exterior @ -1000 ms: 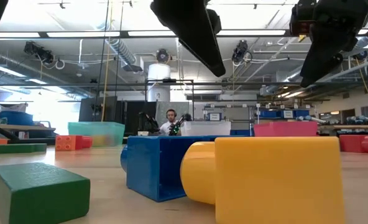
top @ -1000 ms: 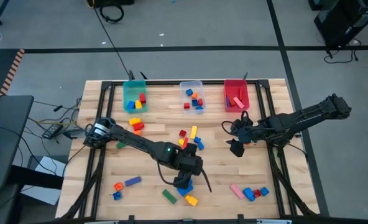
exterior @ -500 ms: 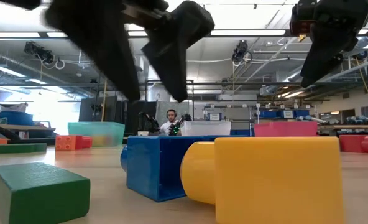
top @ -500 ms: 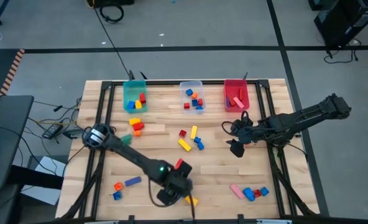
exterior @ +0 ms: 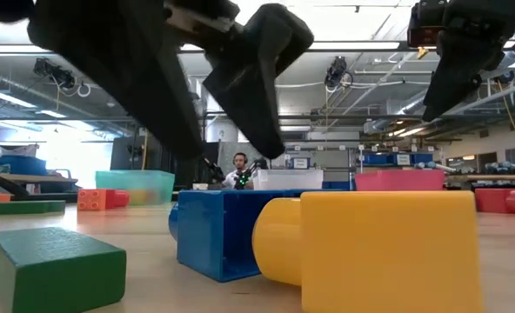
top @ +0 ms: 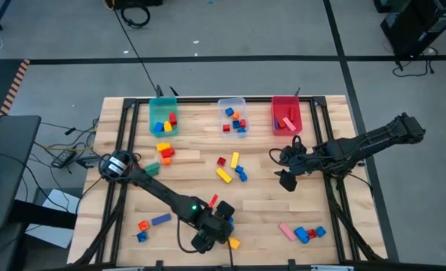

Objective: Sort blocks by size
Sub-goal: Put the blue 1 stud game piece into the blue bin, then put the green block into the red bin

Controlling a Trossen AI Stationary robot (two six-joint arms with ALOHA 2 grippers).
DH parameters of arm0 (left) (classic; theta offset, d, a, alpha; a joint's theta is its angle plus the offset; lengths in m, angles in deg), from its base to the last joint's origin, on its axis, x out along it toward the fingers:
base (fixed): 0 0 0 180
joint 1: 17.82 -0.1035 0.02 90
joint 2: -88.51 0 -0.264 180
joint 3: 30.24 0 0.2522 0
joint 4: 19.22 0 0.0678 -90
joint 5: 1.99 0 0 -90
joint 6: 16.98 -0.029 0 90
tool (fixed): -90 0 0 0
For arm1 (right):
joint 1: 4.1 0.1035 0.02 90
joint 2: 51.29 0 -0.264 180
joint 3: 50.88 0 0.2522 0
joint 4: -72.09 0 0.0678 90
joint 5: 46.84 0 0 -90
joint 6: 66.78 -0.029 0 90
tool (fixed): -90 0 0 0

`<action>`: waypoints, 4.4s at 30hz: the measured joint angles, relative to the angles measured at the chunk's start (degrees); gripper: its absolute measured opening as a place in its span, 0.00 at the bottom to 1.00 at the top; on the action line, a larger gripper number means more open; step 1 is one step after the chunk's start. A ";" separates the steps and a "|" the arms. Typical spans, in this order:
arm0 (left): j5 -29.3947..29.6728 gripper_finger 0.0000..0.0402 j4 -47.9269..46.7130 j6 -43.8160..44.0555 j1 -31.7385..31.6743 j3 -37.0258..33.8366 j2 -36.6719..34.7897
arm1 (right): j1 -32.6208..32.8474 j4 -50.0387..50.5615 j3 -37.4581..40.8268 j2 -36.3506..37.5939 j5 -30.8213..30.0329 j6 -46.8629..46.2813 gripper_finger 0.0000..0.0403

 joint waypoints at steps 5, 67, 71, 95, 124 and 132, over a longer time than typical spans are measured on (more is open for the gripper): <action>-0.14 0.59 0.50 -0.56 0.01 -1.11 1.22 | 0.00 0.02 0.00 0.00 0.00 0.00 0.65; 5.92 0.33 -10.04 21.53 -72.68 -35.07 -43.97 | -5.61 -1.26 -0.01 0.00 -3.49 -8.84 0.65; 3.92 0.33 -8.83 22.02 -78.73 -35.05 -40.22 | -7.40 -1.45 0.00 0.00 -4.17 -10.11 0.65; 3.76 0.77 -16.45 25.02 -77.26 -29.19 -38.34 | -11.67 -1.45 0.00 0.00 -3.65 -8.01 0.65; 3.72 0.78 -40.07 48.80 -44.05 -43.43 -45.03 | -11.65 -4.47 0.00 0.01 -1.97 -1.00 0.65; -0.16 0.78 -30.33 54.65 -35.07 -47.28 -45.03 | -11.65 -5.29 -0.02 0.00 -1.97 -1.17 0.65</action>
